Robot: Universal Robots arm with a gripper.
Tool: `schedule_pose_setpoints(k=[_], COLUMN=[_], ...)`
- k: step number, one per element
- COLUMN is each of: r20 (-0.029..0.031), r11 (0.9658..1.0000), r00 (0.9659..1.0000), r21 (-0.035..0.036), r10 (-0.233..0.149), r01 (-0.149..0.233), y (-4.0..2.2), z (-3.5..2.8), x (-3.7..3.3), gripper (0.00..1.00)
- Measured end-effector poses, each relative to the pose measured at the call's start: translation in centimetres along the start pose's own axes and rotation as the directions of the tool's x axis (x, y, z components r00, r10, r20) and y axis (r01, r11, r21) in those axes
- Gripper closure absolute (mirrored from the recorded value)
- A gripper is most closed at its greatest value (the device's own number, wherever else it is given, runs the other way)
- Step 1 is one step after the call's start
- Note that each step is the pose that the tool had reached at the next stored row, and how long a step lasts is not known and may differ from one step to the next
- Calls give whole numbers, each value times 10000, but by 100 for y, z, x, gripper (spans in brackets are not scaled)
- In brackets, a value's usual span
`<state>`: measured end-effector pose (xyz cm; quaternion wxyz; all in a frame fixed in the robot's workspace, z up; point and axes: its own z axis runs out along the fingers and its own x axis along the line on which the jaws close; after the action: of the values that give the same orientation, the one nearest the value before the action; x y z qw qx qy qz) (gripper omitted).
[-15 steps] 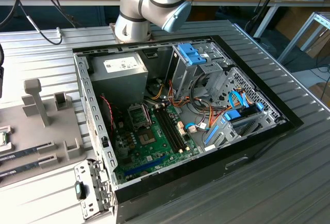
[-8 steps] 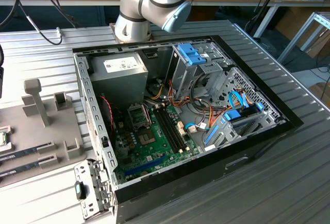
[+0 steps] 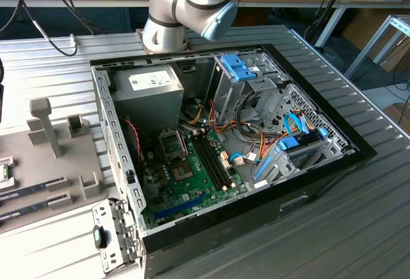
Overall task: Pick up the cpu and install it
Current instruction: 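Pick up the cpu and move it towards the insertion slot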
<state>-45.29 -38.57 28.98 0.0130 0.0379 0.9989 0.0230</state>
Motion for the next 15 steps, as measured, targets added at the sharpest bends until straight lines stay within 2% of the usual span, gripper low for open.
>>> schedule_pose_setpoints(k=[15], r20=[0], r11=[10000], r00=[10000], r21=[0], r10=[0], r01=[0], y=[-2], z=[24], x=[17], gripper=[52])
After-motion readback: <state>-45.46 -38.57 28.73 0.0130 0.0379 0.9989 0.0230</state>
